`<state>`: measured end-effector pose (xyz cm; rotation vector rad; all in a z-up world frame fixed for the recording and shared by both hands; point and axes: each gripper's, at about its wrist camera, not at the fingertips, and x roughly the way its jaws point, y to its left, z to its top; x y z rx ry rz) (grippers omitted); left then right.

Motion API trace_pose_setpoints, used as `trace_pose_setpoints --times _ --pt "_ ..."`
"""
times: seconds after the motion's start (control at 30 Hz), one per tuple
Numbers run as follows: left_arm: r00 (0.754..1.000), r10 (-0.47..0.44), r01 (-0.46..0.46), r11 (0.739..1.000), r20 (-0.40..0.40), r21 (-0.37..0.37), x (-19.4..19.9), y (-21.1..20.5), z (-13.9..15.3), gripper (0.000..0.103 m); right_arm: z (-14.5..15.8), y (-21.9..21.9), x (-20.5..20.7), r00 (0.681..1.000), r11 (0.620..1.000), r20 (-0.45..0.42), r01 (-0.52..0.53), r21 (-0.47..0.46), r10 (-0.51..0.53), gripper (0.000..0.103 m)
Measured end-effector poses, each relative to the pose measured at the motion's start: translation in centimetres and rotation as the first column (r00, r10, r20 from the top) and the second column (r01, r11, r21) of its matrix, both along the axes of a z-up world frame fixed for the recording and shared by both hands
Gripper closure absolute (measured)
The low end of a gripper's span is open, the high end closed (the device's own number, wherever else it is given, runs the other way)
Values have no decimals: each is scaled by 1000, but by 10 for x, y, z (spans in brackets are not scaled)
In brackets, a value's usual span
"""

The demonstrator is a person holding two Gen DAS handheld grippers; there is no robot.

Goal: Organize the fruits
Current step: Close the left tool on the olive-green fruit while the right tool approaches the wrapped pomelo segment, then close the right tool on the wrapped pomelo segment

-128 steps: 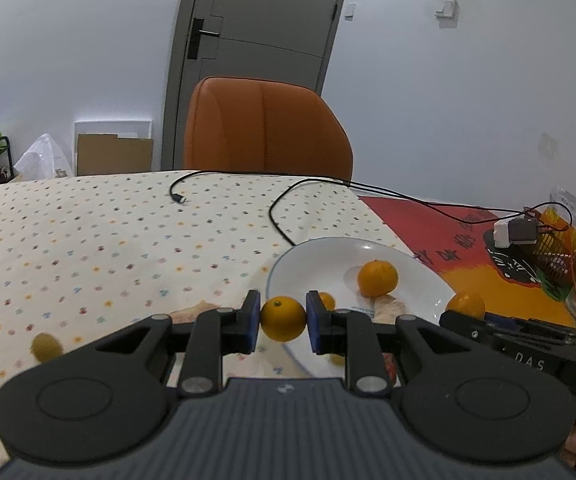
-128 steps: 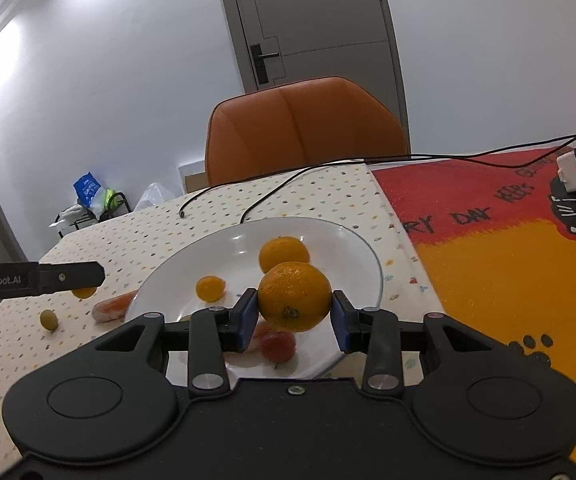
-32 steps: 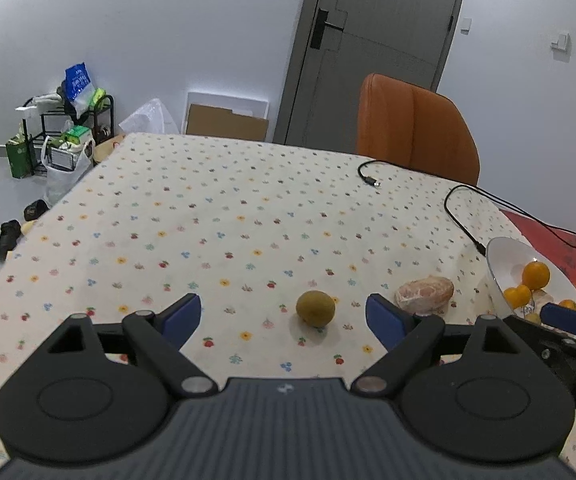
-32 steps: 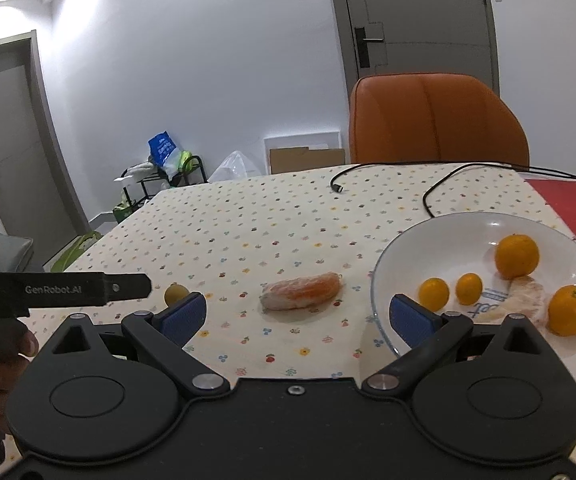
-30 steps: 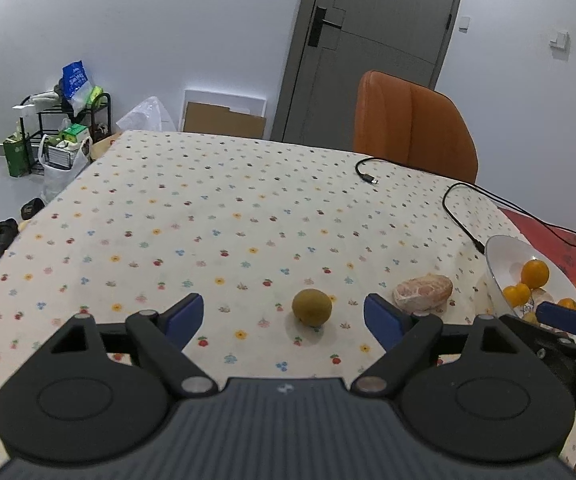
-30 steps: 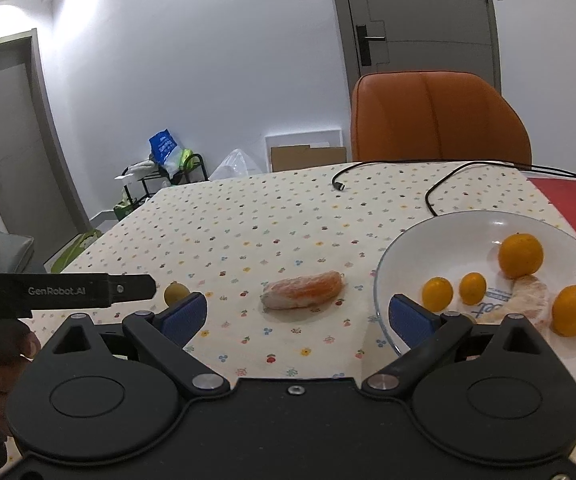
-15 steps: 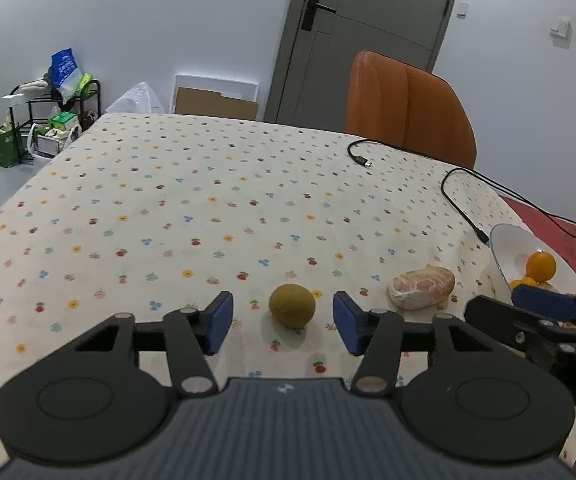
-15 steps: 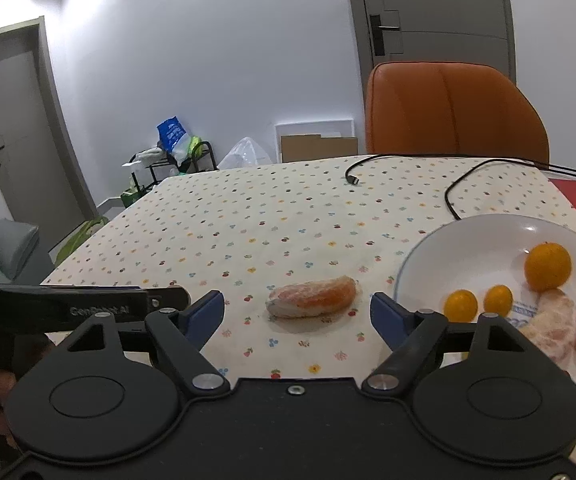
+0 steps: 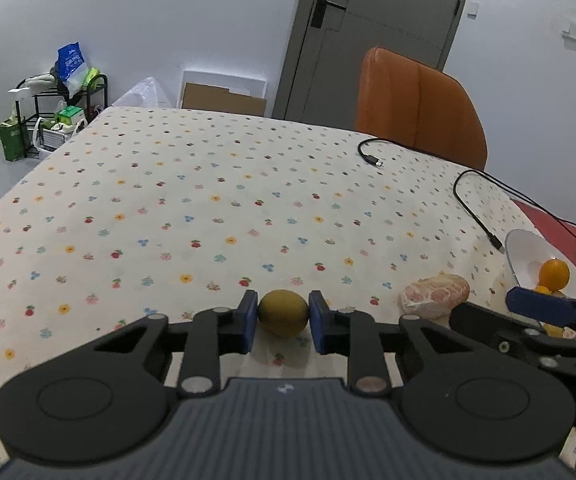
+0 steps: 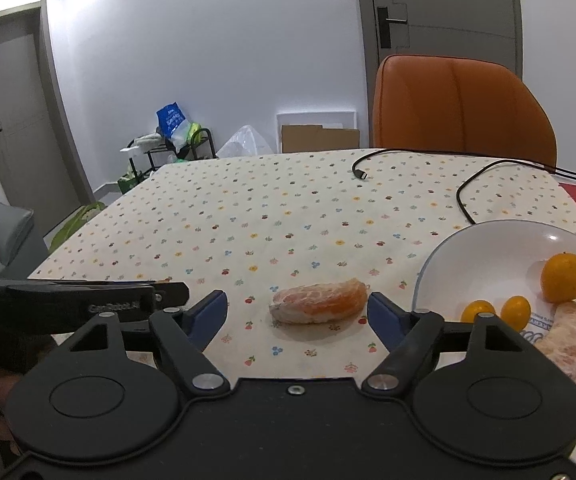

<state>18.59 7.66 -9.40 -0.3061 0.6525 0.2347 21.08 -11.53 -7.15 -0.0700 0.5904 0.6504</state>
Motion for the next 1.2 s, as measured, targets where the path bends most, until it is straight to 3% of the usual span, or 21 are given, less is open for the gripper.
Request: trace_pose_setpoints --times 0.6,0.9,1.2 --pt "996 81 -80 996 37 -28 -29 41 8 77 -17 46 12 1000 987 -13 -10 -161 8 25" --pt "991 119 -118 993 55 -12 -37 46 14 77 -20 51 21 1000 984 9 -19 -175 20 24" --pt "990 131 -131 991 52 -6 -41 46 13 77 -18 55 16 994 986 1 -110 -125 111 27"
